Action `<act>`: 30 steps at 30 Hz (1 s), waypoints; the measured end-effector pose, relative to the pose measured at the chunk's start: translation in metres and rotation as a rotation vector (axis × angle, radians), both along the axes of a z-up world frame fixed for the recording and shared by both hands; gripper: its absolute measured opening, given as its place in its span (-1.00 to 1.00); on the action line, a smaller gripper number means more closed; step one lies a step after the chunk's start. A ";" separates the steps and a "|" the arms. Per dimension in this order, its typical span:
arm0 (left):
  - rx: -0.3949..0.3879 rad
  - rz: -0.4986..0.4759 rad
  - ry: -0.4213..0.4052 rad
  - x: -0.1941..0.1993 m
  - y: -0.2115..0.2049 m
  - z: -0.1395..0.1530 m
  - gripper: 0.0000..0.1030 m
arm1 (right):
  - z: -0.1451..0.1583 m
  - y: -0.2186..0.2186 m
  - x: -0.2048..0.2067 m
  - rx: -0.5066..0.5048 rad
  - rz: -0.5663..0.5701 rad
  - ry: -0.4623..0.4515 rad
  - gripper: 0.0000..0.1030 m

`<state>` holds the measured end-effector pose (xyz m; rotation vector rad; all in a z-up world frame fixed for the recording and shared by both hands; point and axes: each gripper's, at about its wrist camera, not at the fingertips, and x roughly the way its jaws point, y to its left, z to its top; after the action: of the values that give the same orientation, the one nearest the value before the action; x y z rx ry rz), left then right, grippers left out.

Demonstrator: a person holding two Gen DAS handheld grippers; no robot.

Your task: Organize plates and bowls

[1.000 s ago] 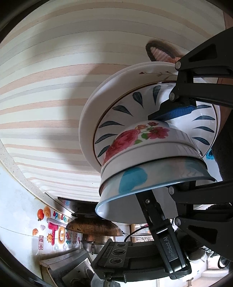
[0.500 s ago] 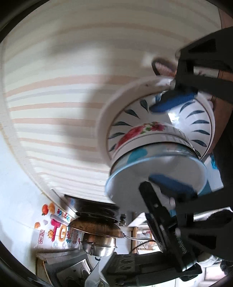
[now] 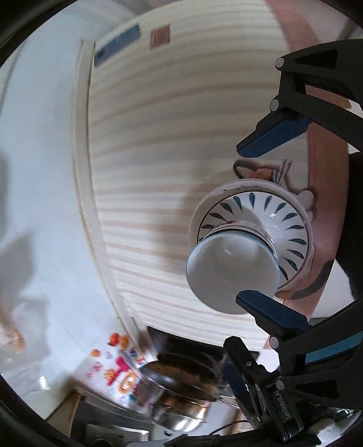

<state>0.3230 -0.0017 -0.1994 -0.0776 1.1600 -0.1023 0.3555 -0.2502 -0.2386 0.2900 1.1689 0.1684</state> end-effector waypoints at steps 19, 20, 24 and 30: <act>0.034 0.006 -0.284 -0.156 -0.010 0.118 1.00 | 0.156 0.012 -0.203 -0.136 -0.076 -0.313 0.96; 0.024 0.012 -0.290 -0.164 -0.010 0.121 1.00 | 0.162 0.011 -0.215 -0.140 -0.073 -0.328 0.96; 0.029 0.031 -0.314 -0.196 -0.010 0.132 1.00 | 0.178 0.011 -0.252 -0.158 -0.065 -0.368 0.97; 0.062 0.064 -0.351 -0.230 -0.007 0.143 1.00 | 0.190 0.010 -0.287 -0.160 -0.076 -0.416 0.98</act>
<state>0.0928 -0.0088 -0.0560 -0.0392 0.8087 -0.0214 0.0682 -0.2401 -0.0487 0.1478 0.7530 0.0634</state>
